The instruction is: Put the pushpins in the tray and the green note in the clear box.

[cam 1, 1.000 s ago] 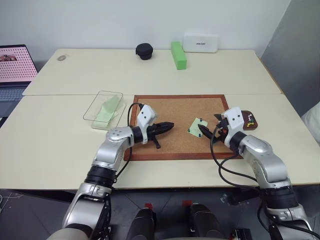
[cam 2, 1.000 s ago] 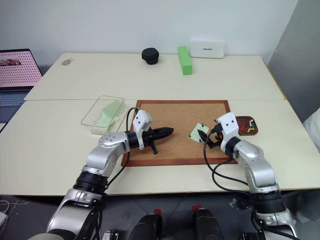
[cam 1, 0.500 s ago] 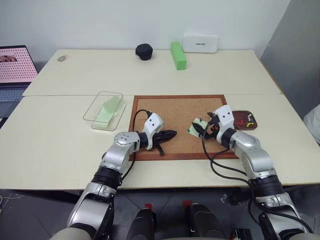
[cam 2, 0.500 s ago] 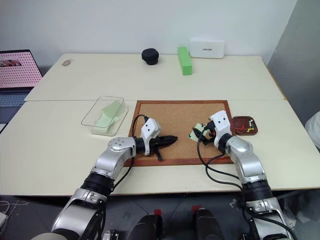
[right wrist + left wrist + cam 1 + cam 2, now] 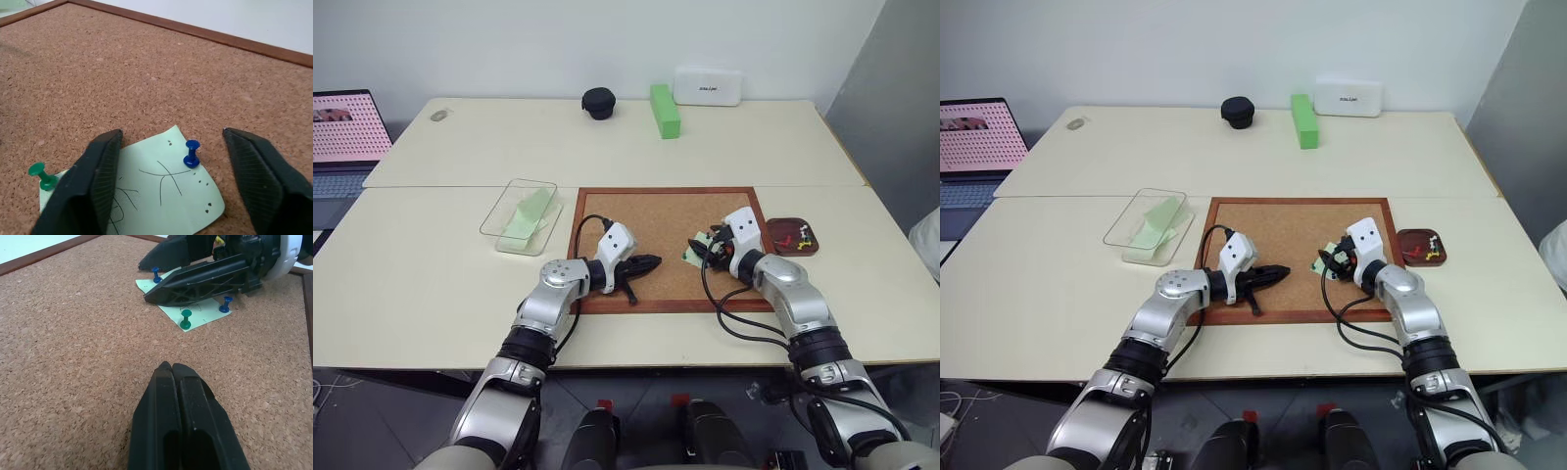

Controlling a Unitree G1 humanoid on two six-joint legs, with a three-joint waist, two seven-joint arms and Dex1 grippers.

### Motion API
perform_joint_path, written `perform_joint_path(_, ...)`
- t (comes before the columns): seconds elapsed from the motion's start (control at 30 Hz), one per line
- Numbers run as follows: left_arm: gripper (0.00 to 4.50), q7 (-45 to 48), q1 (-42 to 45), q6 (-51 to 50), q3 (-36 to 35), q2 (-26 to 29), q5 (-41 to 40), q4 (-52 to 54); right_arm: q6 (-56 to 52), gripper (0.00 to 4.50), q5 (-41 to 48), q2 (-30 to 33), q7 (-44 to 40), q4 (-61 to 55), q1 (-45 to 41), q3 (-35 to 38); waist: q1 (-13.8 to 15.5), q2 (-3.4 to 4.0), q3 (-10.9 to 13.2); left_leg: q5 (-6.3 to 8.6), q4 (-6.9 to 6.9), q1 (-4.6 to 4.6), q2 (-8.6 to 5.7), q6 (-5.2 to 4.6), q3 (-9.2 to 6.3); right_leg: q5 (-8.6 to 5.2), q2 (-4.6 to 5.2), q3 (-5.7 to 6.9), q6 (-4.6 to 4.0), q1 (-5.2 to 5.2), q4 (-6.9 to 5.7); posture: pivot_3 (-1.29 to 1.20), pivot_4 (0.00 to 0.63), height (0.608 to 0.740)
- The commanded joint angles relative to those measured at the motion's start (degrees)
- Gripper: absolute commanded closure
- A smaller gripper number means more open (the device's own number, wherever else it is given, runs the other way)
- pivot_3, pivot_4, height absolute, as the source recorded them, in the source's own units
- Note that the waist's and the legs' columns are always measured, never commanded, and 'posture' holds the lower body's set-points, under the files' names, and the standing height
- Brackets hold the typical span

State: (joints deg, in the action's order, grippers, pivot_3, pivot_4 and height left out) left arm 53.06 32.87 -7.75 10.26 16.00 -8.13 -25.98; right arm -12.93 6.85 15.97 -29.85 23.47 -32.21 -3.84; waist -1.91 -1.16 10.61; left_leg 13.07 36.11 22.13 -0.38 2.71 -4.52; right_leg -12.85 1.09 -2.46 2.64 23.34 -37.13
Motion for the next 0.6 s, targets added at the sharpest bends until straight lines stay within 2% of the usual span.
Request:
perform_joint_path(0.03,4.5,-1.41,0.63,1.11,-0.43,-0.92,0.47,-1.04,2.31,2.15,-1.26,-0.09,0.15,0.49,-2.06,-0.13,0.02,0.0,0.0,0.0,0.0,0.0,0.0,0.0,0.0,0.0,0.0,0.0,0.0,0.0,0.0,0.0,0.15,0.74)
perform_joint_path(0.33,4.5,-1.19,0.59,0.92,-0.6,-0.69,0.5,-0.85,2.57,4.32,-1.43,-0.24,-0.26,0.9,-2.33,0.53,-0.01,0.0,0.0,0.0,0.0,-0.03,0.01,0.0,-0.01,0.0,-0.01,0.01,0.0,-0.01,-0.01,0.0,0.15,0.74)
perform_joint_path(0.37,4.5,-1.13,0.57,0.81,-0.57,-0.68,0.49,-0.77,2.55,4.44,-1.47,-0.21,-0.3,0.89,-2.35,0.52,-0.01,0.0,0.0,0.0,-0.01,-0.03,0.01,0.0,-0.01,0.0,-0.01,0.01,0.0,-0.01,-0.01,0.0,0.15,0.74)
perform_joint_path(0.6,4.5,-0.65,0.42,0.51,-0.23,-0.71,0.53,-0.67,3.11,4.44,-0.34,-0.08,-0.44,-0.98,-2.25,1.71,-0.01,0.0,0.0,0.0,-0.02,-0.04,0.02,0.0,-0.01,0.0,-0.01,0.01,0.0,-0.01,-0.01,0.0,0.15,0.74)
